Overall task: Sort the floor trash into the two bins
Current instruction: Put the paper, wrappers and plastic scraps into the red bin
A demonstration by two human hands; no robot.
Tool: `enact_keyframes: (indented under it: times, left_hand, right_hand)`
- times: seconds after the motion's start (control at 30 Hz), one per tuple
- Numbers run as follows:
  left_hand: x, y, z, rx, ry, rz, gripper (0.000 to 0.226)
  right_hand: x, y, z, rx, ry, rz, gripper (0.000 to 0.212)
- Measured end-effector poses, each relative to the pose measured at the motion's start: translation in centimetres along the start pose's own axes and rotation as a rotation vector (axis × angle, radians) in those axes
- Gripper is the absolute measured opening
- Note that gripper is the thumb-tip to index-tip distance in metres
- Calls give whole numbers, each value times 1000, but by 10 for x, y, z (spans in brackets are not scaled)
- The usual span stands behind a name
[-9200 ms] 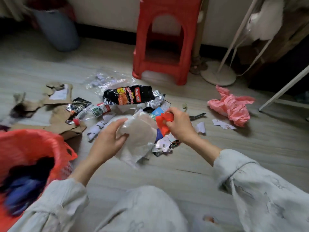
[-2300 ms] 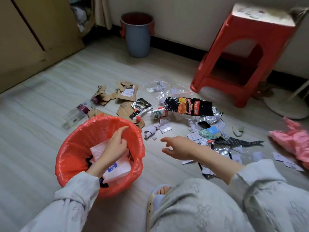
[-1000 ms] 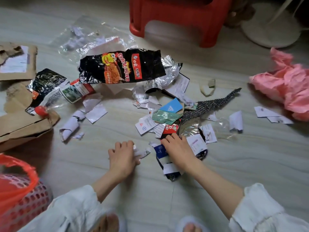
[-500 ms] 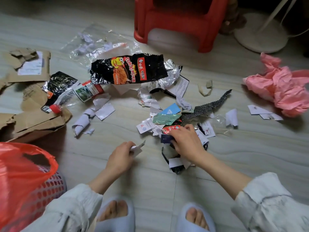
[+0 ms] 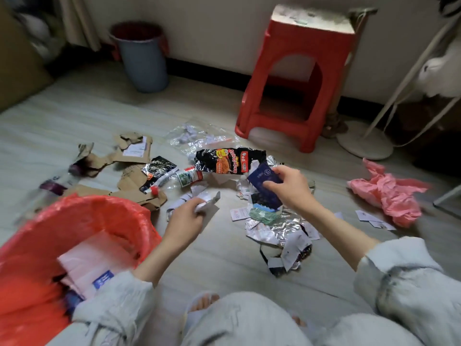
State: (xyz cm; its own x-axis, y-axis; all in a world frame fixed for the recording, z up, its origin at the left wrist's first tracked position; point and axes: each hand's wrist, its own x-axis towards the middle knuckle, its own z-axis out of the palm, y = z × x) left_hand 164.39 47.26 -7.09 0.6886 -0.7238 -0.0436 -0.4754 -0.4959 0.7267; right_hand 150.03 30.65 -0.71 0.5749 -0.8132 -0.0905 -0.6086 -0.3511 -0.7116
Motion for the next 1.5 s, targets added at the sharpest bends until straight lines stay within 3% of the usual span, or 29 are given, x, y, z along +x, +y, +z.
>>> enact_keyframes:
  times: [0.23, 0.4, 0.53, 0.6, 0.7, 0.77, 0.83, 0.9, 1.03, 1.13, 1.3, 1.4, 1.5]
  left_hand:
    - [-28, -9, -114, -125, 349, -12, 20]
    - [-54, -67, -162, -128, 470, -251, 24]
    - [-66, -112, -182, -195, 325, -404, 61]
    - [-72, -120, -189, -227, 458, -432, 53]
    - [-82, -120, -197, -274, 727, -339, 37]
    - [-82, -126, -193, -289, 669, -292, 34]
    - [-81, -134, -181, -255, 546, -302, 33]
    - [-78, -140, -167, -165, 415, -302, 33]
    - [-62, -138, -130, 30, 126, -197, 43]
    - [-39, -119, -108, 49, 131, -161, 53]
    - [-11, -95, -80, 226, 28, -188, 62]
    - [-11, -98, -71, 185, 84, -184, 47]
    - [-14, -96, -65, 71, 228, -174, 26]
  right_hand:
    - [-29, -126, 15, 515, -157, -72, 18]
    - [-58, -195, 75, 642, -430, -1, 19]
    - [-73, -230, 134, 571, -526, 7, 24]
    - [-76, -228, 167, 464, -537, -14, 22]
    - [-85, -210, 204, 211, -642, -72, 29]
    - [-91, -198, 216, 103, -786, -86, 39]
    - [-91, -188, 214, -65, -808, -183, 37]
    - [-82, -178, 207, -190, -694, -262, 29]
    - [-51, -158, 189, -152, -439, -216, 26]
    - [-32, -144, 176, -191, -359, -180, 28]
    - [-17, -125, 173, -373, -528, -146, 48]
    - [-20, -129, 174, -376, -659, -139, 57]
    - [-24, -133, 171, -420, -726, -191, 46]
